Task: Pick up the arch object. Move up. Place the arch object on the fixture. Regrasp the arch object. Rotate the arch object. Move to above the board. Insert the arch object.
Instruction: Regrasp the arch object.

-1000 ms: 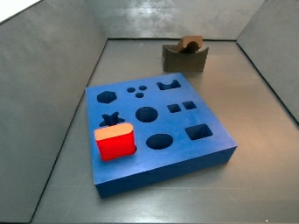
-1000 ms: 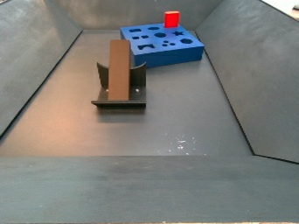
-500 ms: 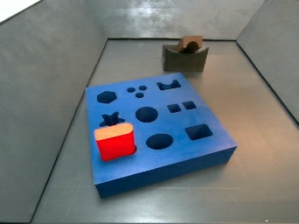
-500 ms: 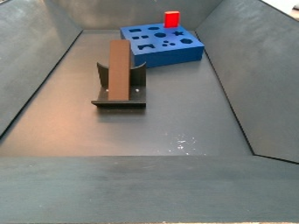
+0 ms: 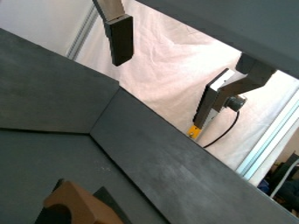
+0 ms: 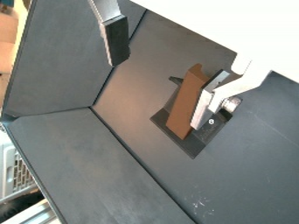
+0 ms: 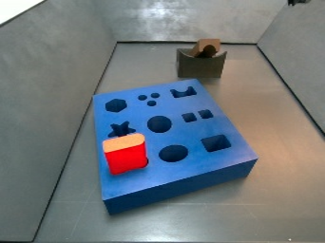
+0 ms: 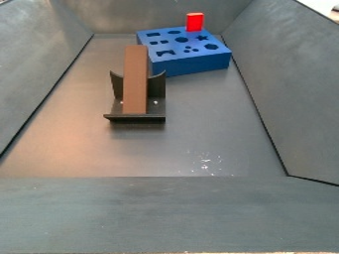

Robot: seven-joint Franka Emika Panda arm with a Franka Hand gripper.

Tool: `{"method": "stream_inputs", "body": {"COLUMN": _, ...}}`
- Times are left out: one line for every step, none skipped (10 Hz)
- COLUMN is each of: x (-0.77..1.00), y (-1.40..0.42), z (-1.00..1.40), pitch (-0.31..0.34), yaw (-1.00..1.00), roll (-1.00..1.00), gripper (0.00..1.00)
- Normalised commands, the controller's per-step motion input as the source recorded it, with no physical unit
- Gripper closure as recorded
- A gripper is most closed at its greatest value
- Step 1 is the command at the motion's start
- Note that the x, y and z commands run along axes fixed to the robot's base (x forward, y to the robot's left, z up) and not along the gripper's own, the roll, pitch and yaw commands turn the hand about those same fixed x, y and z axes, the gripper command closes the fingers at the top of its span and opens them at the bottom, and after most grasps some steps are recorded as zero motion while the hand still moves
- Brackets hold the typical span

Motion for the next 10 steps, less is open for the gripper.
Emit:
{"method": "stream_inputs", "body": {"x": 0.04, "y": 0.05, "z": -1.00, "pitch": -0.036, "yaw": 0.10, "roll": 0.16, "gripper": 0.00}}
{"method": "stream_inputs", "body": {"x": 0.04, "y": 0.04, "z": -1.00, "pitch": -0.067, "yaw": 0.09, "roll": 0.14, "gripper": 0.00}}
{"method": "stream_inputs", "body": {"x": 0.05, "y": 0.04, "z": -1.00, "pitch": -0.092, "yaw": 0.06, "roll": 0.09, "gripper": 0.00}}
{"method": "stream_inputs", "body": {"x": 0.06, "y": 0.04, "z": -1.00, "pitch": -0.101, "yaw": 0.04, "roll": 0.08, "gripper": 0.00}}
{"method": "stream_inputs", "body": {"x": 0.06, "y": 0.04, "z": -1.00, "pitch": -0.108, "yaw": 0.02, "roll": 0.07, "gripper": 0.00}}
{"method": "stream_inputs", "body": {"x": 0.07, "y": 0.04, "z": -1.00, "pitch": -0.107, "yaw": 0.00, "roll": 0.07, "gripper": 0.00}}
{"method": "stream_inputs", "body": {"x": 0.07, "y": 0.03, "z": -1.00, "pitch": -0.101, "yaw": -0.02, "roll": 0.07, "gripper": 0.00}}
{"method": "stream_inputs", "body": {"x": 0.08, "y": 0.03, "z": -1.00, "pitch": -0.088, "yaw": -0.04, "roll": 0.07, "gripper": 0.00}}
{"method": "stream_inputs", "body": {"x": 0.07, "y": 0.02, "z": -0.85, "pitch": -0.072, "yaw": -0.04, "roll": 0.07, "gripper": 0.00}}
{"method": "stream_inputs", "body": {"x": 0.06, "y": 0.01, "z": -0.62, "pitch": -0.049, "yaw": -0.05, "roll": 0.07, "gripper": 0.00}}
